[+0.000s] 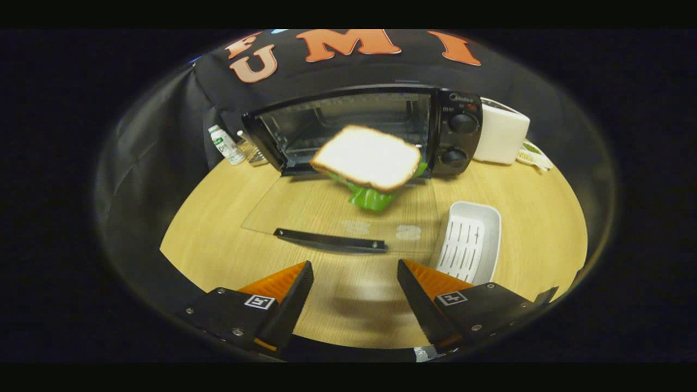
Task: Open the toaster oven, put the food inside, and close the toaster oven door.
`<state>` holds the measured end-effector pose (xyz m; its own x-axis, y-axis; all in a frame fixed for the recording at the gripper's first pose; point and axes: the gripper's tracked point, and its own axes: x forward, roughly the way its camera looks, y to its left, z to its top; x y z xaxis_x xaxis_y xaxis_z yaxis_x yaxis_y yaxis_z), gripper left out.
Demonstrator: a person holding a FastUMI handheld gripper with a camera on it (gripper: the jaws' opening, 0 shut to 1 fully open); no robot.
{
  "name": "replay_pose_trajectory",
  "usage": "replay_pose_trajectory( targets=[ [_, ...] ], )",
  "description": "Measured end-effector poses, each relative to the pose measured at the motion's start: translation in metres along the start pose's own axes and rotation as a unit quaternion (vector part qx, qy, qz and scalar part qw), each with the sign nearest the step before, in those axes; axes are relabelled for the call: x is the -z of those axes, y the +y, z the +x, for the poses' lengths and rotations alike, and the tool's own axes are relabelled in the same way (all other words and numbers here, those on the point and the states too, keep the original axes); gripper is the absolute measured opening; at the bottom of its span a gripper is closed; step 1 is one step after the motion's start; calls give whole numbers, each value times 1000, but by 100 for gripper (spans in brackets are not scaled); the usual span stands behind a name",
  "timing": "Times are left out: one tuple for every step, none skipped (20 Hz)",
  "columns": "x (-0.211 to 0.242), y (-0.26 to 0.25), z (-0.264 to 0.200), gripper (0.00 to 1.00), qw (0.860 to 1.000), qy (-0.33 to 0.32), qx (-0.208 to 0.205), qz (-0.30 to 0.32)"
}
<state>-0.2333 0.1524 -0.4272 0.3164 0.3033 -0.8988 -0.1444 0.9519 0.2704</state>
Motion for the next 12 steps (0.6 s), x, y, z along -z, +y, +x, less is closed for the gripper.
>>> replay_pose_trajectory(
  targets=[
    [1, -2, 11, 92, 1000, 6, 2, 1],
    [6, -1, 16, 92, 1000, 18, 6, 3],
    [10, -1, 23, 92, 999, 30, 11, 6],
    [22, 0, 25, 92, 999, 41, 21, 4],
    [22, -3, 31, 92, 998, 50, 32, 0],
    [20, -5, 33, 92, 998, 52, 44, -7],
    [10, -4, 41, 92, 998, 36, 47, -13],
    [11, -5, 43, 91, 998, 40, 52, -13],
    [5, -5, 43, 90, 998, 33, 55, -9],
    [-3, -4, 49, 90, 998, 26, 52, 0],
    [-5, -2, 52, 89, 999, 28, 46, 10],
    [-5, 0, 47, 89, 998, 36, 42, 8]
  ],
)
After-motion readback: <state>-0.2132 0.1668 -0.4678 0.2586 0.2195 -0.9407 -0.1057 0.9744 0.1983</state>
